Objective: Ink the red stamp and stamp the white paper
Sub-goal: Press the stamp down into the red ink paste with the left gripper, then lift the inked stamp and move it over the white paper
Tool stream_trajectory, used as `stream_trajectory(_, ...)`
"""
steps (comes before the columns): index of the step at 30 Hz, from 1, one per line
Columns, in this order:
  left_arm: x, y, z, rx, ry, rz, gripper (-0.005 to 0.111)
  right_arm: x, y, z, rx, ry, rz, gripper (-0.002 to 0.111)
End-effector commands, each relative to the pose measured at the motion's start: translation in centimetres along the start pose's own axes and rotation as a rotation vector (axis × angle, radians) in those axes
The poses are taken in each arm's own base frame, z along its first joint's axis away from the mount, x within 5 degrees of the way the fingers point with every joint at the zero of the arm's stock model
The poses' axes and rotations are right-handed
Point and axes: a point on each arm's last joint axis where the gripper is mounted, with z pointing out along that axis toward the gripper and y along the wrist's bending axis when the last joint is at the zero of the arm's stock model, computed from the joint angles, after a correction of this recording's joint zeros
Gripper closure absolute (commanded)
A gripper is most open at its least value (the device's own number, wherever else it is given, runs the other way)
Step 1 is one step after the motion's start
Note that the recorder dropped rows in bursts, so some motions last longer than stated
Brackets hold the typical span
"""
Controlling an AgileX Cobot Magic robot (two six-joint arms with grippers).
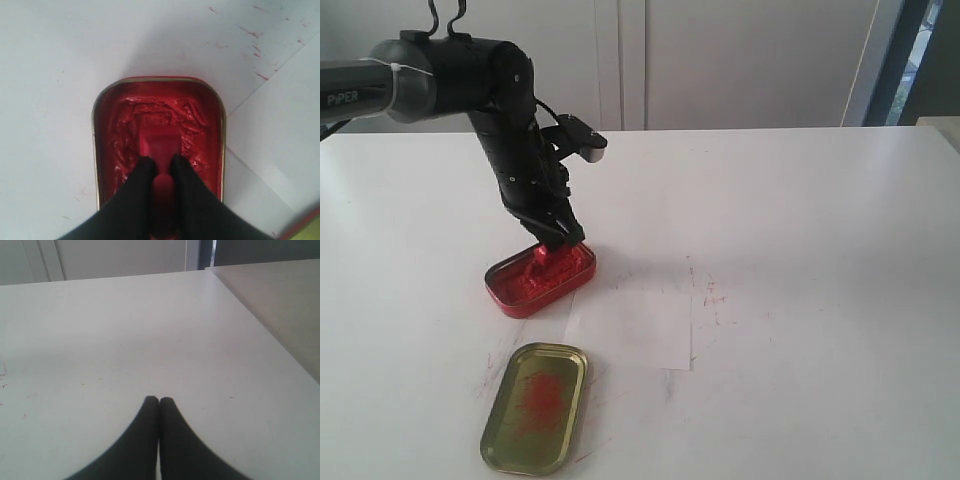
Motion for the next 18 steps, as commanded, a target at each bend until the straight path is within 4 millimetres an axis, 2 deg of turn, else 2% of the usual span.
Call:
stream_trajectory(1, 0.1, -0.3, -1.7, 0.012, -0.009, -0.013, 0.107, 0.0, 0.0, 0.0, -0.005, -0.013, -0.004, 0.108)
stream_trajectory(10, 0.3, -0.8, -5.2, 0.009, -0.052, -0.065, 0.107, 0.0, 0.0, 0.0, -0.005, -0.013, -0.004, 0.108)
stream_trajectory(13, 0.6, -1.1, -5.7, 0.032, -0.024, -0.086, 0.107, 0.0, 0.0, 0.0, -0.005, -0.013, -0.004, 0.108)
stream_trajectory(18, -0.3, -3.9, -5.8, 0.068, -0.016, -0.022, 0.107, 0.0, 0.0, 0.0, -0.005, -0.013, -0.004, 0.108)
